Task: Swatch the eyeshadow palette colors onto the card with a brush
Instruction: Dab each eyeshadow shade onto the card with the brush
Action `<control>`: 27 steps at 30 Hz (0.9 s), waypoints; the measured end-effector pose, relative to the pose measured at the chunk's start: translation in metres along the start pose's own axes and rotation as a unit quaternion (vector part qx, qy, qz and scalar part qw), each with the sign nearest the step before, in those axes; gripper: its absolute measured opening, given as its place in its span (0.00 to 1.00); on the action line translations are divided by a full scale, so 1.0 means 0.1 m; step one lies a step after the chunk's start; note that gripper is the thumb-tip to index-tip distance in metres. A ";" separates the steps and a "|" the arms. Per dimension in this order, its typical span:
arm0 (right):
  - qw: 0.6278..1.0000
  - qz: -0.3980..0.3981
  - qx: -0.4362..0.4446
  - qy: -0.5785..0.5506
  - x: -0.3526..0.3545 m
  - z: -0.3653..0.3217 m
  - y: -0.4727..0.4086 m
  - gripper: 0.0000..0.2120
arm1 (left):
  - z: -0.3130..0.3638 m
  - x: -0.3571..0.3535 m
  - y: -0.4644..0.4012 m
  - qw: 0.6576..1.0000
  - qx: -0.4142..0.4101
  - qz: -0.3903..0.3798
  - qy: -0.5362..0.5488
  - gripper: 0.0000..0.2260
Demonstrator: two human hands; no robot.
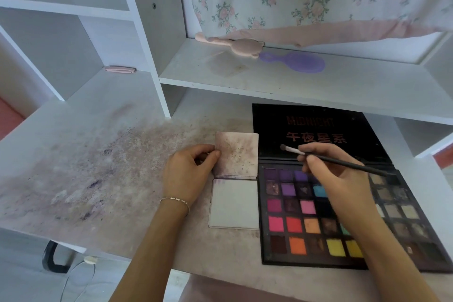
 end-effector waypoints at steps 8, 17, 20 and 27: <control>0.992 0.071 -0.008 0.105 0.38 0.15 0.01 0.12 | -0.01 -0.01 0.00 1.000 0.004 0.004 -0.007 0.05; 0.984 0.041 -0.007 0.175 0.43 0.31 0.05 0.12 | 0.00 -0.03 0.00 1.000 0.003 0.004 -0.017 0.05; 0.983 0.030 -0.003 0.180 0.42 0.32 0.04 0.12 | 0.01 -0.03 0.00 1.000 -0.003 0.007 -0.019 0.05; 0.981 0.023 0.011 0.192 0.41 0.32 0.04 0.12 | 0.01 -0.02 0.00 1.000 -0.006 0.009 -0.021 0.05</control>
Point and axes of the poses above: each hand's wrist, its own y-axis away from the middle knuckle, its own x-axis out of the back of the hand, z = x × y, the point moved 4 cm from there along -y, towards the middle knuckle, and after that the axes turned 2 degrees about -y, right-handed, at the moved point
